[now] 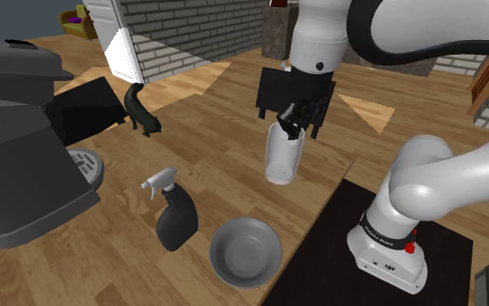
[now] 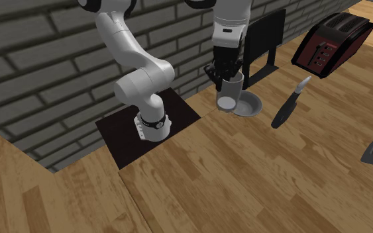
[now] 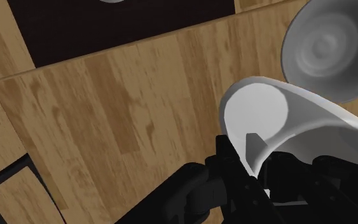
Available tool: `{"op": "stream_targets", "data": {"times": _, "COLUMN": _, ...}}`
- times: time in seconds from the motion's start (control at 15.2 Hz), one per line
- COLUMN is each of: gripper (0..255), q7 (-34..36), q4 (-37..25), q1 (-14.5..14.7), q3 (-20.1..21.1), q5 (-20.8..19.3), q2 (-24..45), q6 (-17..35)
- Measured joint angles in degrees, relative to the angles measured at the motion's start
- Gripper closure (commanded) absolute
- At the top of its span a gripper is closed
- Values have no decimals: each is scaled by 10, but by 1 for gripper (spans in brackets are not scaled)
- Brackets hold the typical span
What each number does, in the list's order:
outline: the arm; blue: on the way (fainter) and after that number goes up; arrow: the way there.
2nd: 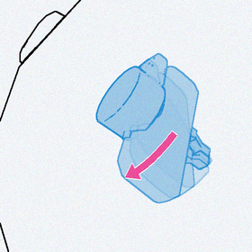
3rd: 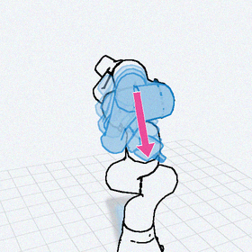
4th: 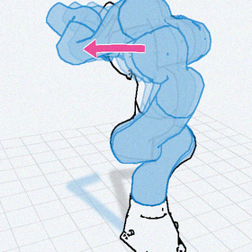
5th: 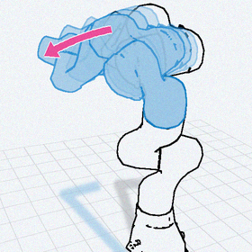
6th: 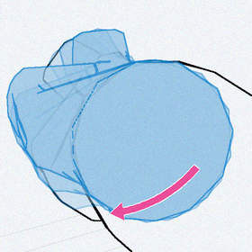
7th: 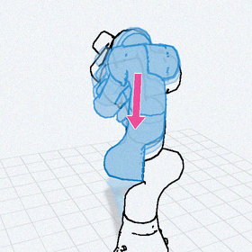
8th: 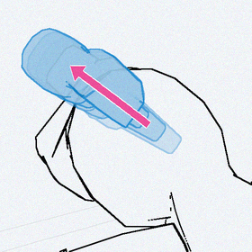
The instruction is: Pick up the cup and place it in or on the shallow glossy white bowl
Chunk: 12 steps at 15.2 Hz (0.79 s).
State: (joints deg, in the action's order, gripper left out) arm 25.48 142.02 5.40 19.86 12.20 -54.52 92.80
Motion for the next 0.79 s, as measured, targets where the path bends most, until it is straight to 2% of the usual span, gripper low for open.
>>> {"op": "stream_targets", "data": {"times": 0.26, "gripper": 255, "q7": 55, "q4": -41, "q1": 8, "q3": 56, "q5": 33, "q2": 29, "q6": -3}}
{"op": "stream_targets", "data": {"times": 0.79, "gripper": 255, "q7": 160, "q4": -149, "q1": -5, "q3": 169, "q5": 71, "q2": 116, "q6": 0}}
